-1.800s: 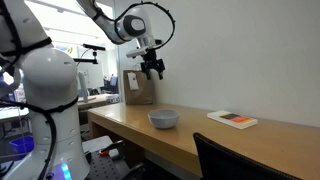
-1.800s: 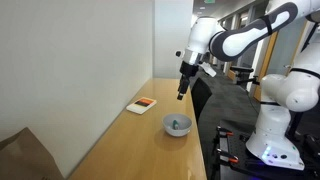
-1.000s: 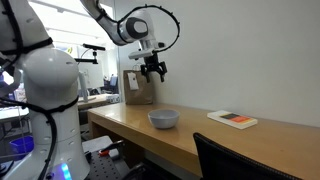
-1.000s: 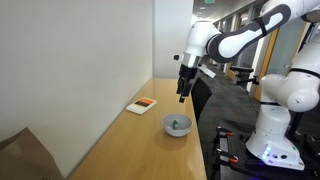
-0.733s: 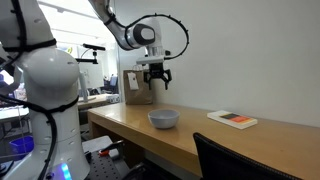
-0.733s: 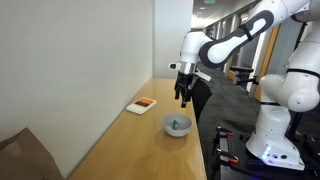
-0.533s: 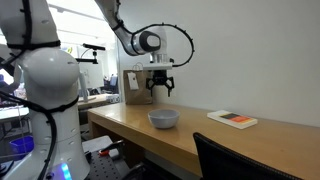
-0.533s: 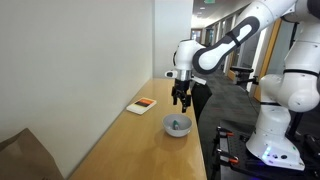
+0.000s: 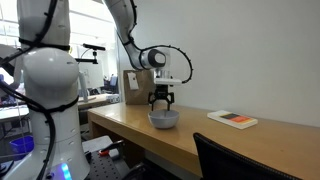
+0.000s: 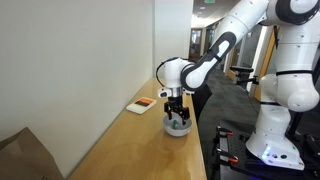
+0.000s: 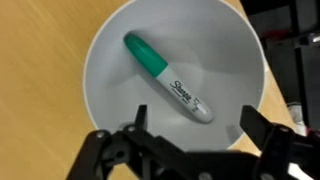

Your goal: Remove the marker from the bowl and put it on the table

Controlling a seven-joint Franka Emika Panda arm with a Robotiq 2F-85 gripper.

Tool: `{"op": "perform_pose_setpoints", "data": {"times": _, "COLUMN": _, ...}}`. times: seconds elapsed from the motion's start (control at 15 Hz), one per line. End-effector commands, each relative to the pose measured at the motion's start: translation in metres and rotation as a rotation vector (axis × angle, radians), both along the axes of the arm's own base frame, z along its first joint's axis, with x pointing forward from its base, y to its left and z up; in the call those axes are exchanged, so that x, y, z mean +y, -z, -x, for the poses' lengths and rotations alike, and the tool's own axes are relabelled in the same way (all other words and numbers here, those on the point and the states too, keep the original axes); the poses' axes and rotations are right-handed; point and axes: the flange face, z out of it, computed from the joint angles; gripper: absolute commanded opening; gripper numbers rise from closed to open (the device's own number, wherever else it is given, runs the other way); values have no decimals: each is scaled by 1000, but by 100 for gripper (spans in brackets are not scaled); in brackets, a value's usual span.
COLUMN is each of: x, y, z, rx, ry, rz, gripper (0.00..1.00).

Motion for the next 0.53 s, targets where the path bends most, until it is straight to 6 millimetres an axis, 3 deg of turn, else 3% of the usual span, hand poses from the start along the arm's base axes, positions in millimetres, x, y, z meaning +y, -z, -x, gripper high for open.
{"op": "perform_pose_setpoints", "data": {"times": 0.0, "x": -5, "y": 4, "z": -8, "rx": 3, "ry": -201, "rz": 17, "gripper": 100}}
{"op": "perform_pose_setpoints", "data": {"times": 0.47, "x": -21, "y": 9, "z": -3, "rx": -3, "ry": -505, "rz": -22, "gripper": 100}}
